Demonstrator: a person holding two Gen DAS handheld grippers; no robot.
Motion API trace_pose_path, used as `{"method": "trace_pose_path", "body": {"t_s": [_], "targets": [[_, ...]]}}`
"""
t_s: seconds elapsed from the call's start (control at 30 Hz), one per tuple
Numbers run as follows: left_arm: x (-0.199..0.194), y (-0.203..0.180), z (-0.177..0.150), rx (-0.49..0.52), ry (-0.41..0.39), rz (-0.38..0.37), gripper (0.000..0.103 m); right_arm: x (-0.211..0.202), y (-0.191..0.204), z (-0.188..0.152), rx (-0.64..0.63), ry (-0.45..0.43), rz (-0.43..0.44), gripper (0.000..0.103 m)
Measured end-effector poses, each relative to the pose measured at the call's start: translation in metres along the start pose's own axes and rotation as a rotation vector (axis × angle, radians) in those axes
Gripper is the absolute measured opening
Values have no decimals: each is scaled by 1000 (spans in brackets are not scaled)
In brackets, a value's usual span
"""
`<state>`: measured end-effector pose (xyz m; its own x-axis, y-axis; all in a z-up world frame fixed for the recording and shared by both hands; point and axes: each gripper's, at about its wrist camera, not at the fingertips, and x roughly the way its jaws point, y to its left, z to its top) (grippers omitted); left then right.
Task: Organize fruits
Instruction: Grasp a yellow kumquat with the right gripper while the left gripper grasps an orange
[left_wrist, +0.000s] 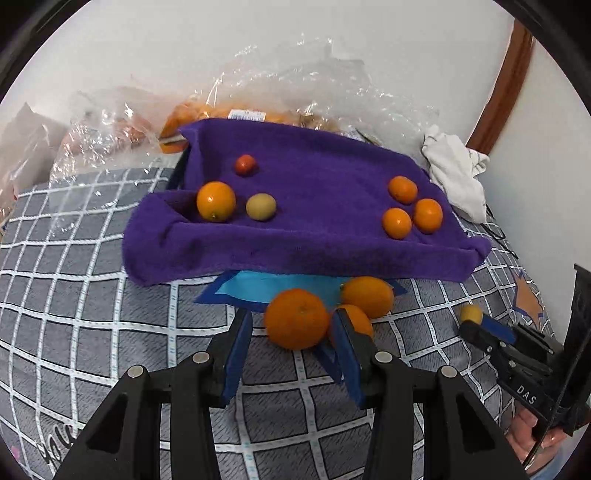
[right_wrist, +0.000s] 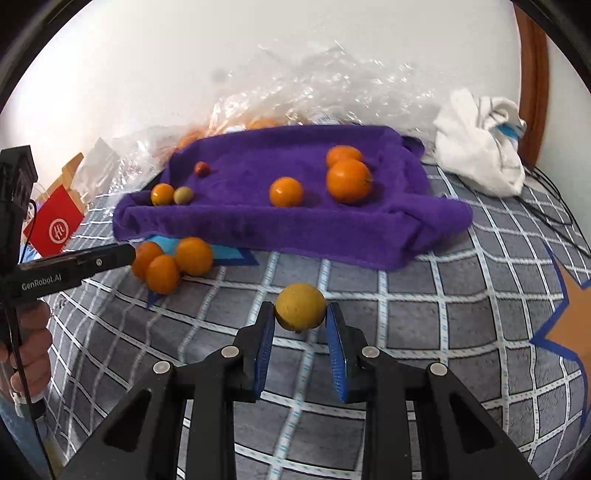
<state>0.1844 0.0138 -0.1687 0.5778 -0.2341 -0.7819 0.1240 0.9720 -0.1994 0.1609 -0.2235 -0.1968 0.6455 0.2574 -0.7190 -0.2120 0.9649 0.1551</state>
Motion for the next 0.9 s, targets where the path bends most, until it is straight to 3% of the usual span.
{"method": "trace_pose_path", "body": {"t_s": [0.33,0.4,0.9], "targets": [[16,4,0,-45,38,-18,43,11,-5,-3,8,11,12,28],[17,2,0,-37,40,-26,37,11,-5,-2,3,6,10,28],[-7,18,-1,-69,7,-27,36,-25,-5,10,16,-45,0,28]]}}
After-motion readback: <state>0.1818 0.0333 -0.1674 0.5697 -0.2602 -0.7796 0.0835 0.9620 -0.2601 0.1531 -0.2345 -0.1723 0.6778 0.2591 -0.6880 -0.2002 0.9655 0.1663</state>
